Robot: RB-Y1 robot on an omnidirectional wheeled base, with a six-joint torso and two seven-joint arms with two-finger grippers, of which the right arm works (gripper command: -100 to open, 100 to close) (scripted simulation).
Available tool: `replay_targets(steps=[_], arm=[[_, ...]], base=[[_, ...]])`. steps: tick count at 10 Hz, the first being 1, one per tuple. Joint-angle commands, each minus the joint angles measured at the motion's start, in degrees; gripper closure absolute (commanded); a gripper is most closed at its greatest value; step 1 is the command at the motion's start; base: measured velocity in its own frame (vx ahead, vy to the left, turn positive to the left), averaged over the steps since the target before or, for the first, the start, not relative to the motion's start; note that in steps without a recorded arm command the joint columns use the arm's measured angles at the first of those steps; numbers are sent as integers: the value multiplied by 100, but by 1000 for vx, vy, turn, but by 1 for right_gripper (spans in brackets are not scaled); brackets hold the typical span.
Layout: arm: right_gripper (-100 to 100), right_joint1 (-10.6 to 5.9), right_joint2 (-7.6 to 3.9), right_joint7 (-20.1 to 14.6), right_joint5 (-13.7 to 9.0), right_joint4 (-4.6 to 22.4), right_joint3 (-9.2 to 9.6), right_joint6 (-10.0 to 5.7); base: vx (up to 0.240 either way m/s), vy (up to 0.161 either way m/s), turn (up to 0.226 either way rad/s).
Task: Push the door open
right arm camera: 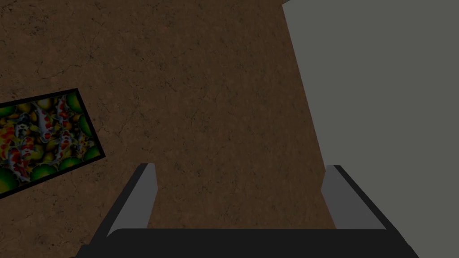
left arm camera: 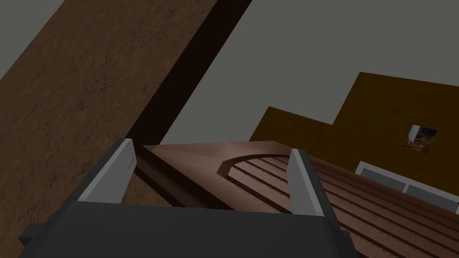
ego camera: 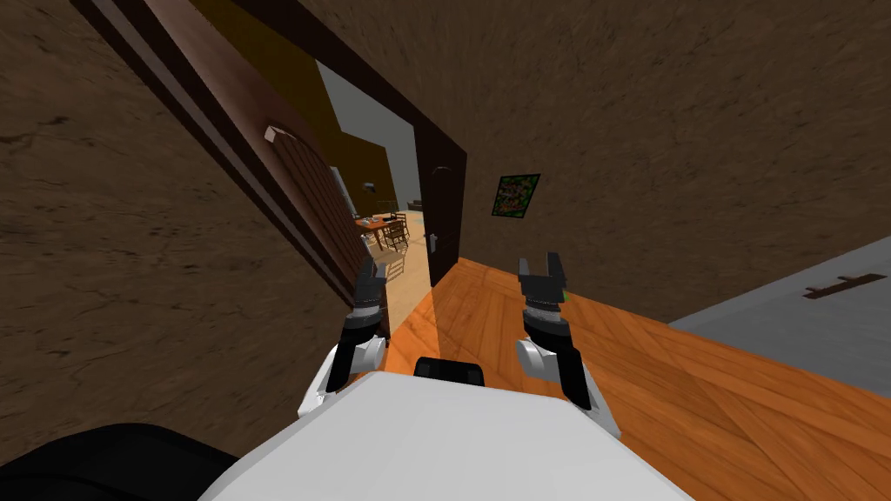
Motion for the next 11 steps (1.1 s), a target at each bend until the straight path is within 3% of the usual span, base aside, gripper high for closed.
replay_targets(steps=[1,6,11], arm=[[-100,-100,-38,-36,-6,182,180,1],[-100,-387,-131,-131,-40,602,553,40],[-100,-819,-240,-273,-91,1233,1114,98]], base=[[200,-18,2],[125,-13,2],[156,-15,3]])
